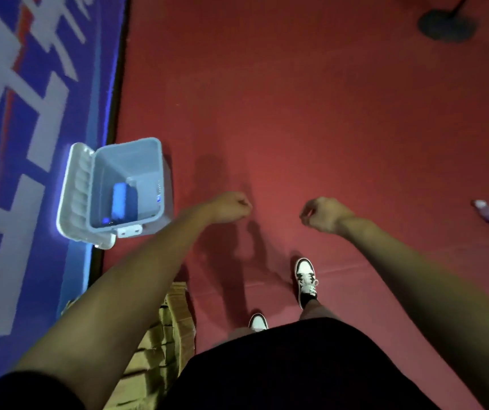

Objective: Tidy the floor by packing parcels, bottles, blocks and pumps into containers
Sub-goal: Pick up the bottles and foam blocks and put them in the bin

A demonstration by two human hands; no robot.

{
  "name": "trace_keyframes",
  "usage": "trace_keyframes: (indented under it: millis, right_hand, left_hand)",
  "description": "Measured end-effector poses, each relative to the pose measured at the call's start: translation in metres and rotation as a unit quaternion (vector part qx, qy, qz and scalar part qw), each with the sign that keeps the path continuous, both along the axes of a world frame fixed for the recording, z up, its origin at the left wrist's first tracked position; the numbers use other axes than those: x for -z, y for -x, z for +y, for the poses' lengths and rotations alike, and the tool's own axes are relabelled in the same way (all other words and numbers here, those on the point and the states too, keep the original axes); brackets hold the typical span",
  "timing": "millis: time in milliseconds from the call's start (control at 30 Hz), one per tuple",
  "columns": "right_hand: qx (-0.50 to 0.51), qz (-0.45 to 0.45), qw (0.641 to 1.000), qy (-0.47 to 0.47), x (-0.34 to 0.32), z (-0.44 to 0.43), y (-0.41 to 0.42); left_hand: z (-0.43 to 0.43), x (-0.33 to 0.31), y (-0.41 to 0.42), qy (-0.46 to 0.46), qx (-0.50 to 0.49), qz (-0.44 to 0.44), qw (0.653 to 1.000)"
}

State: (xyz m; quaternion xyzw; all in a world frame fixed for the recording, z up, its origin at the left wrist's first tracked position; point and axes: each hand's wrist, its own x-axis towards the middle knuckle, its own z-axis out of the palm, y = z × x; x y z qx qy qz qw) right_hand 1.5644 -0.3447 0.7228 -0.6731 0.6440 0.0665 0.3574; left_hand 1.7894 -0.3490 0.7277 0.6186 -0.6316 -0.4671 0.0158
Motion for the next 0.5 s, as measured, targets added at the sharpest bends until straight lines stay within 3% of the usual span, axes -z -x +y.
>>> trace_keyframes:
  millis: [500]
  right_hand:
    - [0.233, 0.014, 0.972, -0.003, 0.004, 0.162, 0.258]
  left_hand:
    - [0.053, -0.005, 0.299, -0.017, 0.241, -0.001, 0.970]
